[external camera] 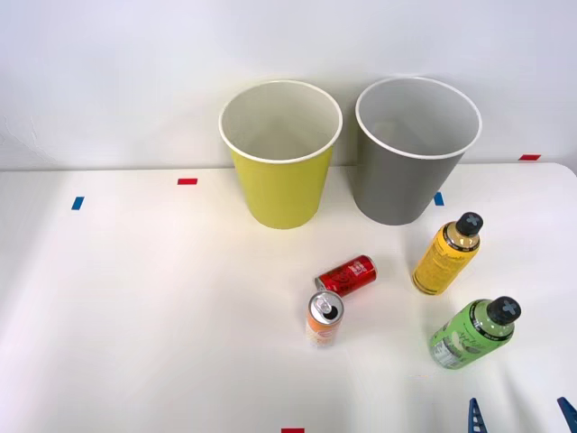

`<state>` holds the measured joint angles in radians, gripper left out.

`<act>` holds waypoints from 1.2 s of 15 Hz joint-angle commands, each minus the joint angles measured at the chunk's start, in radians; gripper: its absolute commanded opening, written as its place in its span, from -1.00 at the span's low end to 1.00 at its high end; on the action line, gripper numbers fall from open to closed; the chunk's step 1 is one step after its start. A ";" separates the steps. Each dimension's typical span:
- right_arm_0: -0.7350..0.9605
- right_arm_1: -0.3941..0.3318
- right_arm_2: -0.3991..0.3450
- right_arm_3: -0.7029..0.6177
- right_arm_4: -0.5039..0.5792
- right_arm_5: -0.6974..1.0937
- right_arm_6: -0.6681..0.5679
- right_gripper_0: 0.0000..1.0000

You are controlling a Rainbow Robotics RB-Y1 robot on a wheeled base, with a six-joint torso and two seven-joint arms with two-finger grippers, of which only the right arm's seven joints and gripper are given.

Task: Put cans in the gray bin, plastic bottles in the light green bin

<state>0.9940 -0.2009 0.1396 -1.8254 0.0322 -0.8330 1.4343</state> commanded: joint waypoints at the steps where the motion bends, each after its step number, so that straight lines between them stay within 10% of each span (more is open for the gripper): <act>1: 0.000 0.000 0.000 0.000 0.000 0.000 0.000 1.00; 9: -0.069 0.041 -0.005 0.092 -0.018 -0.044 0.009 1.00; 18: -0.081 -0.078 0.092 0.092 -0.213 -0.106 0.048 1.00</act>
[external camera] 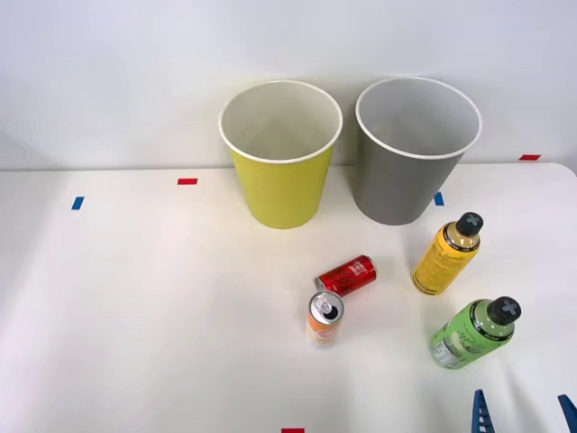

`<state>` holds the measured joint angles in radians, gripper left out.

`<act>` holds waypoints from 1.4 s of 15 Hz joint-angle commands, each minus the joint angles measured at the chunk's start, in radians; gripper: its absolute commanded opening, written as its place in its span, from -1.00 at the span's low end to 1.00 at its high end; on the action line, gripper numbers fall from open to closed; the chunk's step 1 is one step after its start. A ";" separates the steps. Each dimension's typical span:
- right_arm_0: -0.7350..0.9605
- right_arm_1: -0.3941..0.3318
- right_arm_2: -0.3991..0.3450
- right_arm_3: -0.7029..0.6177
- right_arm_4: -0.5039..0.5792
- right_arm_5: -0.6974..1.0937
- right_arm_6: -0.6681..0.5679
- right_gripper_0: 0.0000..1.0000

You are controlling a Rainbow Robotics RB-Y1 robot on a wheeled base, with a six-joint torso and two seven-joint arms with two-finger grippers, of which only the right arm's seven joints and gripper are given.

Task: Put cans in the gray bin, plastic bottles in the light green bin

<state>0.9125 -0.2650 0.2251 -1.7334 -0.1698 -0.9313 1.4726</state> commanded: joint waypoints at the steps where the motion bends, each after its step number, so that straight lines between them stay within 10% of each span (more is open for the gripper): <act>1: -0.004 -0.017 0.002 -0.002 -0.011 -0.007 0.014 1.00; 21: -0.323 0.007 0.014 0.000 -0.086 0.223 0.080 1.00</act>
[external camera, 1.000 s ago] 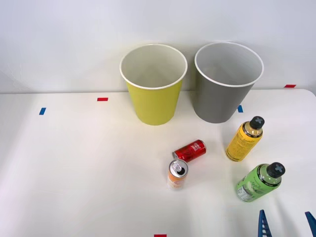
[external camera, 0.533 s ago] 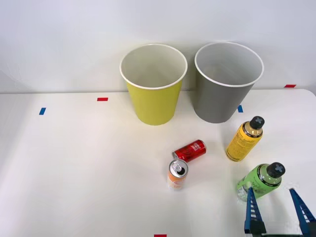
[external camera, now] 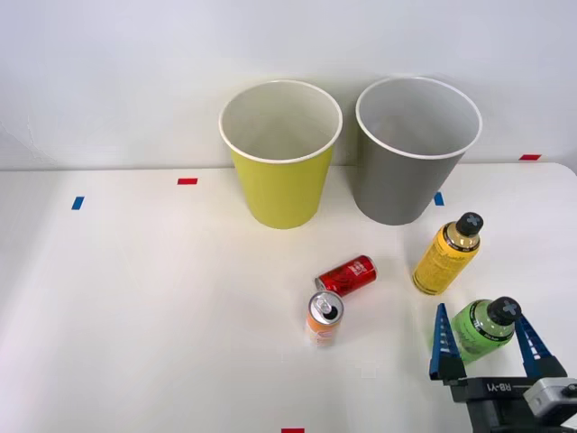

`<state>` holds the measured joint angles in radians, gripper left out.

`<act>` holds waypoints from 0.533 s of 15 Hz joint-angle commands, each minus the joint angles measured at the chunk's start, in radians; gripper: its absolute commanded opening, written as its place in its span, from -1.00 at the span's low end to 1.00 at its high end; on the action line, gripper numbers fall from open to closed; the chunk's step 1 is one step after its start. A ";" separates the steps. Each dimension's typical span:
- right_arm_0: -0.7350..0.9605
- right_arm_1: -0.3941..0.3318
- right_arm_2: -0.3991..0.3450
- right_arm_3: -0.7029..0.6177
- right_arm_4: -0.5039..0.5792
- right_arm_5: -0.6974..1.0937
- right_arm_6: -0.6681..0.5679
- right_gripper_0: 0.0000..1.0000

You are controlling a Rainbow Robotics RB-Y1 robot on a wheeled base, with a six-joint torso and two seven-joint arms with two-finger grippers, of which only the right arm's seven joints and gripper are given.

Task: Put cans in the gray bin, plastic bottles in the light green bin

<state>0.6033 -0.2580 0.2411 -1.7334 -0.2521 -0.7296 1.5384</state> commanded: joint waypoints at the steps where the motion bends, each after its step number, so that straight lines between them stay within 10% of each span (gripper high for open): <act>1: -0.022 0.000 -0.003 0.000 -0.009 0.024 0.022 1.00; 3: -0.027 0.000 0.001 0.000 -0.012 0.025 0.035 1.00; 4: -0.027 0.000 0.001 0.000 -0.013 0.025 0.045 0.64; 5: -0.025 0.000 0.001 0.000 -0.016 0.025 0.051 -0.36; 6: -0.022 0.000 0.000 0.000 -0.019 0.025 0.055 -0.90; 8: -0.019 0.000 0.004 0.000 -0.026 0.025 0.066 -1.00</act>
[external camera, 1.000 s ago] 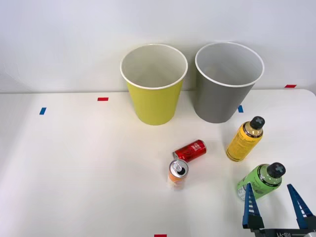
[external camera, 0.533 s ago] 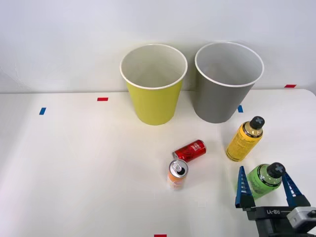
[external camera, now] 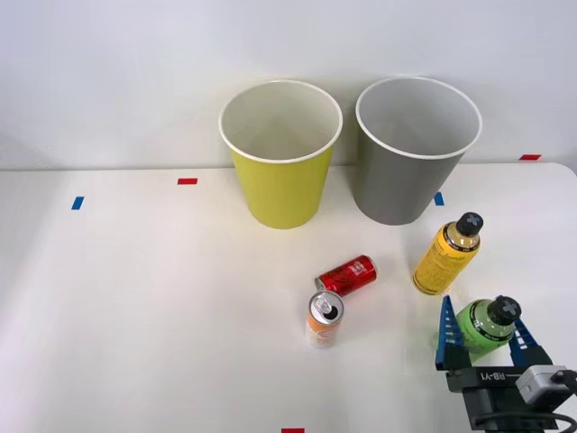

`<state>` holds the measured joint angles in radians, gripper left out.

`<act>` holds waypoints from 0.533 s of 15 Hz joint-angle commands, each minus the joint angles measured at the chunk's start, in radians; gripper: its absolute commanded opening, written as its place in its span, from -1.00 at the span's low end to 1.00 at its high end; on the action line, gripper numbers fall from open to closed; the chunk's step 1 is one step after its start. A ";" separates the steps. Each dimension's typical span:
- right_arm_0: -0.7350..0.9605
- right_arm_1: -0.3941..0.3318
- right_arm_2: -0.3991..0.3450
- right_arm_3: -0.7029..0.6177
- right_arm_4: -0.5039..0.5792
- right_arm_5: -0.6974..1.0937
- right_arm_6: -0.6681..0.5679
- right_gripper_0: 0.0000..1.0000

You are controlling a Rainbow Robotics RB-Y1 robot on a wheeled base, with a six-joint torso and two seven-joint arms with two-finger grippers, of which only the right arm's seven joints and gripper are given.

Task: Put cans in the gray bin, plastic bottles in the light green bin

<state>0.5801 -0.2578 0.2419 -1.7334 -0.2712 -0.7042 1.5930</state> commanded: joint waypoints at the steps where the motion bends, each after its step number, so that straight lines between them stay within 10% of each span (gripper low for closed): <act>1: 0.006 0.000 0.005 0.000 -0.008 0.002 0.015 -1.00; 8: 0.026 0.012 0.010 -0.023 -0.016 0.000 0.030 -1.00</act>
<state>0.6004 -0.2461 0.2506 -1.7484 -0.2877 -0.7043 1.6223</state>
